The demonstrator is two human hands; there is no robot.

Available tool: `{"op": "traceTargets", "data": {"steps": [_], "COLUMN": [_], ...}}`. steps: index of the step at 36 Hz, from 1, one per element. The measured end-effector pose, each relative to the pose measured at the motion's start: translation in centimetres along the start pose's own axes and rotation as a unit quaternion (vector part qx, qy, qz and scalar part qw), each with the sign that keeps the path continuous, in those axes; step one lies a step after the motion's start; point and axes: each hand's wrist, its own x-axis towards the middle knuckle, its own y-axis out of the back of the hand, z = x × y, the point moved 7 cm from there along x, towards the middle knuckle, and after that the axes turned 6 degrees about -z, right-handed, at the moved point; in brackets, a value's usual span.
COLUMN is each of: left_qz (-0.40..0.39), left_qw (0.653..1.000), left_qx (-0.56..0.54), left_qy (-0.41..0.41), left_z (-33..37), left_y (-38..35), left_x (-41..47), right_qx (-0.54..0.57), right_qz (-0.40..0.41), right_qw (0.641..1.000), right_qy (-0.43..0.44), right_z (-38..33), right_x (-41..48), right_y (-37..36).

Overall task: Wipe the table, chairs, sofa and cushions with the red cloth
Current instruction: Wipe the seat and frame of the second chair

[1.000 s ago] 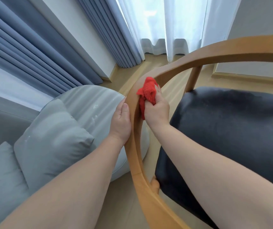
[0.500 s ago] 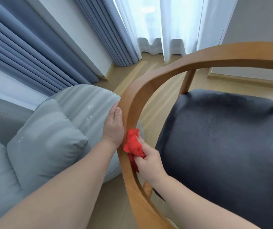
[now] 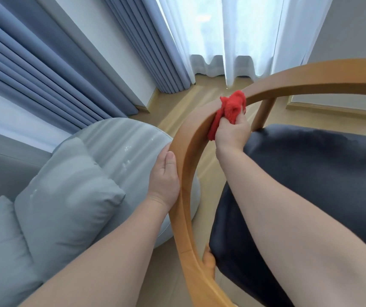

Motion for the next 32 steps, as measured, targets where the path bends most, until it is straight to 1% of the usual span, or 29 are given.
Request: {"op": "traceTargets", "data": {"steps": [5,10,13,15,16,18,20,22,23,24,25,26,28,29,30,32], "left_qz": [0.010,0.019,0.019,0.022,0.022,0.024,0.023,0.024,0.026,0.027,0.028,0.031,0.049,0.066,0.085,0.112], "left_qw": [1.000,1.000,1.000,1.000,1.000,1.000,1.000,1.000,1.000,1.000,0.999,0.999,0.997,0.992,0.984,0.961], "left_qx": [-0.003,-0.011,-0.003,-0.002,0.000,0.004,0.007,0.007,0.009,0.013,0.018,0.025,0.064,0.102,0.152,0.243], "left_qy": [-0.017,-0.011,0.000,0.008,0.010,0.012,0.011,0.011,0.010,0.008,0.007,0.004,-0.015,-0.028,-0.041,-0.064], "left_z": [0.3,0.3,0.2,0.2,0.2,0.2,0.2,0.1,0.1,0.0,0.0,0.2,0.9,1.5,2.2,3.5], "left_y": [0.1,0.4,0.3,0.1,0.1,0.0,0.1,0.3,0.4,0.5,0.5,0.5,0.3,0.3,0.3,0.0], "left_x": [0.1,0.1,0.0,-0.2,-0.3,-0.4,-0.3,-0.2,-0.1,0.0,-0.1,-0.3,-0.7,-1.0,-1.3,-1.7], "right_qx": [-0.007,-0.046,-0.071,-0.091,-0.099,-0.091,-0.058,-0.047,-0.073,-0.124,-0.195,-0.268,-0.403,-0.468,-0.530,-0.621], "right_qz": [-0.048,-0.136,-0.169,-0.165,-0.149,-0.095,-0.035,-0.012,-0.023,-0.043,-0.068,-0.096,-0.149,-0.173,-0.199,-0.261], "right_qw": [0.999,0.990,0.983,0.982,0.984,0.991,0.998,0.998,0.995,0.987,0.971,0.946,0.877,0.831,0.774,0.637], "right_qy": [0.004,-0.008,0.003,0.004,0.004,-0.004,-0.007,0.027,0.056,0.089,0.122,0.155,0.216,0.247,0.283,0.376], "right_z": [2.0,5.0,5.3,4.9,4.4,3.2,1.5,-0.3,-1.0,-1.5,-1.7,-1.8,-2.0,-2.4,-3.0,-4.5], "right_x": [-2.2,-8.3,-9.0,-7.6,-6.6,-3.9,-1.0,1.4,2.3,2.9,3.3,3.4,3.8,4.0,4.2,4.0], "right_y": [-0.8,-0.8,-0.6,-0.5,-0.4,-0.1,0.3,0.9,1.3,1.7,2.5,3.4,5.4,6.3,6.8,6.8]}}
